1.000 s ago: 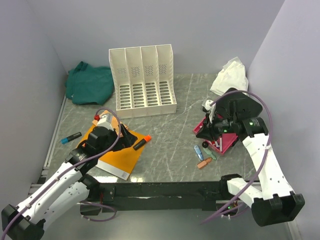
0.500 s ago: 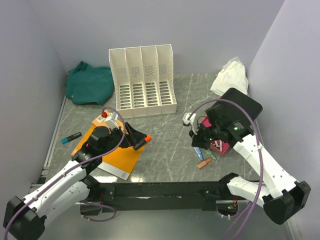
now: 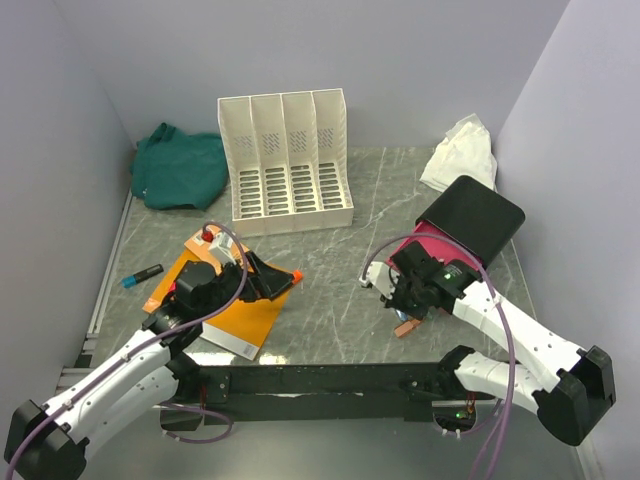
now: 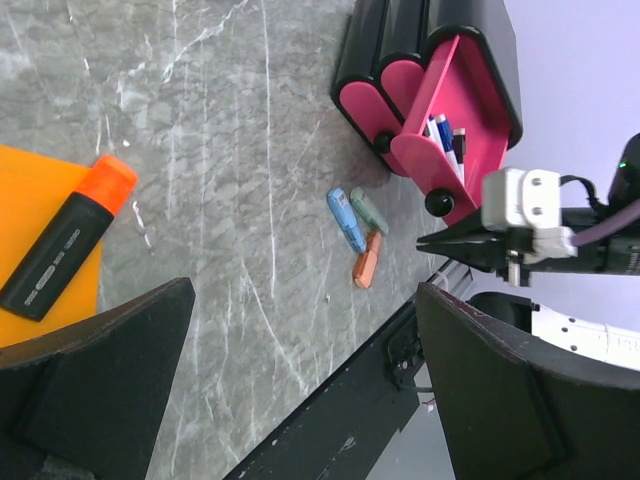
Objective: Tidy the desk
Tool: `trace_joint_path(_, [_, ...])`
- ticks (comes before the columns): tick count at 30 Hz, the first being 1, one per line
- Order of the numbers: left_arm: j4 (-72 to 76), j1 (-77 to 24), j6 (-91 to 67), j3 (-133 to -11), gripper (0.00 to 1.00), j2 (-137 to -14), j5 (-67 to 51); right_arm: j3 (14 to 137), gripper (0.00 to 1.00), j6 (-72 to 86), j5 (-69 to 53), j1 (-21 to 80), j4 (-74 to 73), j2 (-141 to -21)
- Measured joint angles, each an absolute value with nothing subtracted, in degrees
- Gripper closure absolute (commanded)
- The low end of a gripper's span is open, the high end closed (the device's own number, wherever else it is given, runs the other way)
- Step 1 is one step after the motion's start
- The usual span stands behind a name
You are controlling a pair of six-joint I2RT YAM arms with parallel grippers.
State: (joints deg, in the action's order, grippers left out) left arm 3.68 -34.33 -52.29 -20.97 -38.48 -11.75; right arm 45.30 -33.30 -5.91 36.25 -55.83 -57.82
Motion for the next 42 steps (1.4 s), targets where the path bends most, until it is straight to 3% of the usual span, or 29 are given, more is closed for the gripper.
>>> trace_joint_path(8, [3.53, -34.33, -52.82, -19.05, 0.01, -37.01, -11.77, 39.38, 0.75, -32.21, 6.76, 35.75, -50.7, -56.9])
trace_joint_path(14, [3.42, -34.33, -52.82, -18.96, 0.0, -34.89, -11.75, 40.21, 0.69, -31.09, 14.09, 29.93, -46.7, -56.4])
trace_joint_path(26, [3.6, -34.33, -52.8, -18.59, 0.01, -34.76, -12.21, 43.9, 0.41, -30.24, 21.78, 17.37, -37.5, -55.55])
trace_joint_path(28, [3.75, -34.33, -52.82, -18.57, 0.01, -34.87, -12.49, 45.04, 0.36, -30.24, 21.71, 15.59, -37.17, -56.21])
trace_joint_path(35, [5.02, -34.33, -53.25, -18.0, 0.01, -36.1, -13.76, 49.36, 0.33, -29.63, 17.56, 11.29, -38.2, -57.69])
trace_joint_path(41, [8.54, -34.81, -53.98, -18.0, 0.01, -39.29, -15.29, 58.57, 0.3, -26.94, 4.71, 10.02, -45.01, -56.86])
trace_joint_path(42, [9.32, -35.2, -54.15, -18.0, 0.01, -40.47, -15.4, 60.29, 0.24, -26.15, 2.74, 9.76, -45.74, -56.58])
